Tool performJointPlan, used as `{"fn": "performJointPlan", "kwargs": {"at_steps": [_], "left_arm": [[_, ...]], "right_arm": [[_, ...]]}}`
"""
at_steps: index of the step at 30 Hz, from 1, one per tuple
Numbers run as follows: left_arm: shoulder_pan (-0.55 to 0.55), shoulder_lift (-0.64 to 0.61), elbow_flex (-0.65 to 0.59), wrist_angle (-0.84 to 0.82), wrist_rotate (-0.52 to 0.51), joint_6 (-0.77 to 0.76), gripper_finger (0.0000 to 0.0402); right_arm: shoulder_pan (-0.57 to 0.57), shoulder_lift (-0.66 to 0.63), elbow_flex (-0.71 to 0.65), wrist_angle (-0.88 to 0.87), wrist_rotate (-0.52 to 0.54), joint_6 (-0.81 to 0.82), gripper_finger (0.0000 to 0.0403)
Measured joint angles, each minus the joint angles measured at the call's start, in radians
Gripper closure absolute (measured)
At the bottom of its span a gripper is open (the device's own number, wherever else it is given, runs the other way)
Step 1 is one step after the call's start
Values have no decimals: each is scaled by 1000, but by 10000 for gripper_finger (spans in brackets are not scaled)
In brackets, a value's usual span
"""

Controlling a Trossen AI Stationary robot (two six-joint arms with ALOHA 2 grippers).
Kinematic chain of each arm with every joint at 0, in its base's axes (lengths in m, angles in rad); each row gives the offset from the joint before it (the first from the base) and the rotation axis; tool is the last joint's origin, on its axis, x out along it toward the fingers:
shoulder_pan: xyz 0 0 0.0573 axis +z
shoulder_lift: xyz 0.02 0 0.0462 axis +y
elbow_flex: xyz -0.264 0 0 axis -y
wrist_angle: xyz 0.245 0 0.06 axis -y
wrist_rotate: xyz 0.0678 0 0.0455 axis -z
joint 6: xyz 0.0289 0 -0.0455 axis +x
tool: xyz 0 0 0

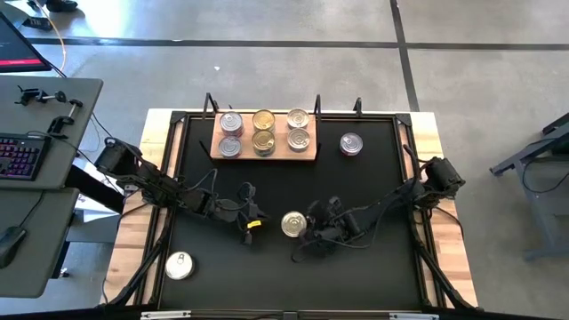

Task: Stack canned seafood by type on shelf
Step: Stack the blue pink tuna can on top of the blue pink tuna can on the shelf

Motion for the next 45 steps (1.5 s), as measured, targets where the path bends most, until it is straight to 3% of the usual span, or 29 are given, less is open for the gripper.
{"fn": "performJointPlan", "kwargs": {"at_steps": [6, 9, 15, 23, 28, 33, 39, 45], "left_arm": [[-25, 0, 0, 26, 47, 69, 401], [-50, 0, 0, 82, 83, 137, 402], [-94, 0, 22, 116, 107, 325, 396], [-116, 0, 122, -277, 88, 369, 318], [-117, 12, 122, -257, 67, 488, 262], [-112, 91, 122, -191, 57, 628, 233], [-110, 195, 127, -108, 6, 646, 239], [-120, 224, 147, -101, -1, 581, 311]], "right_arm": [[-29, 29, 1, 36, -262, -61, 403], [-30, 64, 1, 68, -330, -69, 403], [-28, 128, 1, 249, -262, -73, 403], [-64, 138, 1, 357, -178, -156, 403], [-79, 138, 1, 395, -178, -201, 403], [-83, 138, 1, 417, -178, -226, 403], [-74, 137, 1, 418, -177, -239, 403], [-40, 79, 0, 351, -147, -260, 403]]}}
